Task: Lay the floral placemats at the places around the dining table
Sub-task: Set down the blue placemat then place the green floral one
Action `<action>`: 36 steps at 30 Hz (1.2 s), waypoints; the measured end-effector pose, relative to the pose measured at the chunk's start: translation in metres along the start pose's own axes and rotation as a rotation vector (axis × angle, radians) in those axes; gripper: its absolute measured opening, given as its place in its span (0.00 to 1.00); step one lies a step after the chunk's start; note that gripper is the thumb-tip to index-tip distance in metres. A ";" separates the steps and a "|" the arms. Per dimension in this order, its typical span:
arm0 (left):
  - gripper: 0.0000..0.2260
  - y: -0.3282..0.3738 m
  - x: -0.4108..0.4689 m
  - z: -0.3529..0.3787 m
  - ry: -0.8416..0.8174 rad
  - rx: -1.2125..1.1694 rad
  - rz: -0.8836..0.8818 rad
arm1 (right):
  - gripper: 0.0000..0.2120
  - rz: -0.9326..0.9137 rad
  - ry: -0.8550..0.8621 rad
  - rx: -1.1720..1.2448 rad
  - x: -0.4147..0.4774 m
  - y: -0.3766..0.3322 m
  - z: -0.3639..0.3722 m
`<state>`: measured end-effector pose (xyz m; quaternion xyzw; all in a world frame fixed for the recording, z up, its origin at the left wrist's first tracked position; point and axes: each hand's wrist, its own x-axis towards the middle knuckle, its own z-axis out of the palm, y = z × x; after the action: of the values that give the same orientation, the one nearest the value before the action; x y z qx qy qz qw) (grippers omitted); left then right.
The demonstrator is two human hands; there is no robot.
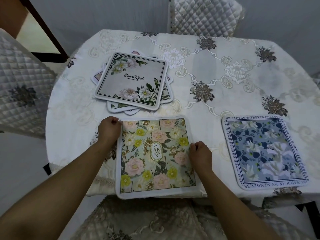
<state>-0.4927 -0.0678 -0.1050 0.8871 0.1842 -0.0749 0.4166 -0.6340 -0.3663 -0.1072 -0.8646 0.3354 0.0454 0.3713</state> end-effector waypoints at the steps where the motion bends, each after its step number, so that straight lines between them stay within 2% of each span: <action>1: 0.09 0.003 0.002 0.000 0.005 0.006 0.007 | 0.13 -0.018 -0.039 -0.045 -0.003 0.004 -0.002; 6: 0.09 0.008 0.006 0.003 0.037 -0.010 0.056 | 0.14 -0.087 -0.145 -0.224 -0.030 0.031 -0.008; 11: 0.08 0.001 0.003 0.011 0.089 0.025 0.152 | 0.10 -0.212 0.000 -0.290 -0.044 0.041 0.005; 16: 0.06 0.000 0.006 0.015 0.102 0.065 0.164 | 0.13 -0.286 0.036 -0.373 -0.038 0.042 0.007; 20: 0.16 0.004 -0.006 0.016 0.053 0.119 0.073 | 0.17 -0.343 0.049 -0.496 -0.037 0.040 -0.001; 23: 0.21 -0.001 -0.035 0.014 -0.010 0.321 0.205 | 0.13 -0.418 0.048 -0.534 -0.039 0.035 -0.007; 26: 0.19 -0.024 -0.077 0.011 -0.108 0.526 0.376 | 0.09 -0.529 0.029 -0.581 -0.055 0.034 -0.004; 31: 0.29 -0.069 -0.123 0.005 -0.150 0.685 0.402 | 0.05 -0.494 -0.039 -0.620 -0.069 0.045 0.003; 36: 0.29 -0.065 -0.124 0.009 -0.171 0.734 0.364 | 0.10 -0.421 -0.176 -0.641 -0.065 0.038 -0.001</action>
<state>-0.6323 -0.0692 -0.1210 0.9853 -0.0498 -0.1342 0.0930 -0.7077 -0.3501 -0.1085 -0.9794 0.0863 0.1448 0.1110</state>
